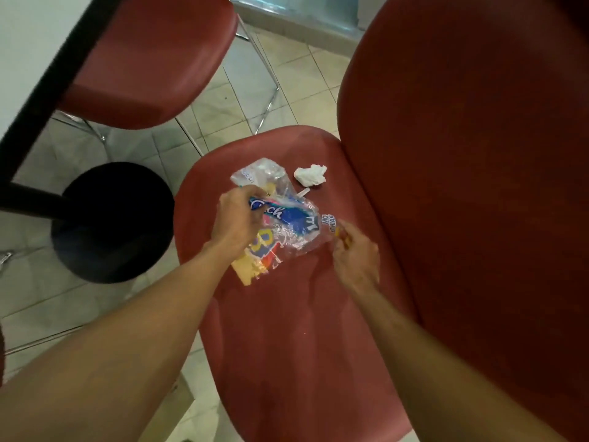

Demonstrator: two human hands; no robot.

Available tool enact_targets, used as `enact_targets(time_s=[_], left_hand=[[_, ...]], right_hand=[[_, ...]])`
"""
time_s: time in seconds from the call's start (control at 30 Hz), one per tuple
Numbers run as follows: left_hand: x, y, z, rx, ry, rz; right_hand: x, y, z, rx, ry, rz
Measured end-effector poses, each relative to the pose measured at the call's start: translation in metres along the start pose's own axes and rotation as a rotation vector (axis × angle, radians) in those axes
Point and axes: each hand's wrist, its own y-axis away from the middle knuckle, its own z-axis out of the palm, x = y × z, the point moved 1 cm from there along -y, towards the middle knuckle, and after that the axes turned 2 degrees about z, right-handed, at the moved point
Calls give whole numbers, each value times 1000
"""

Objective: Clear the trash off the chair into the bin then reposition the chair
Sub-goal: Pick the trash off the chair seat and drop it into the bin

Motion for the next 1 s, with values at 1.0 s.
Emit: enact_targets(time_s=[1.0], left_hand=[[-155,372,-245,323,-243,-187]], right_hand=[[-128,335,14,-113,3,-333]])
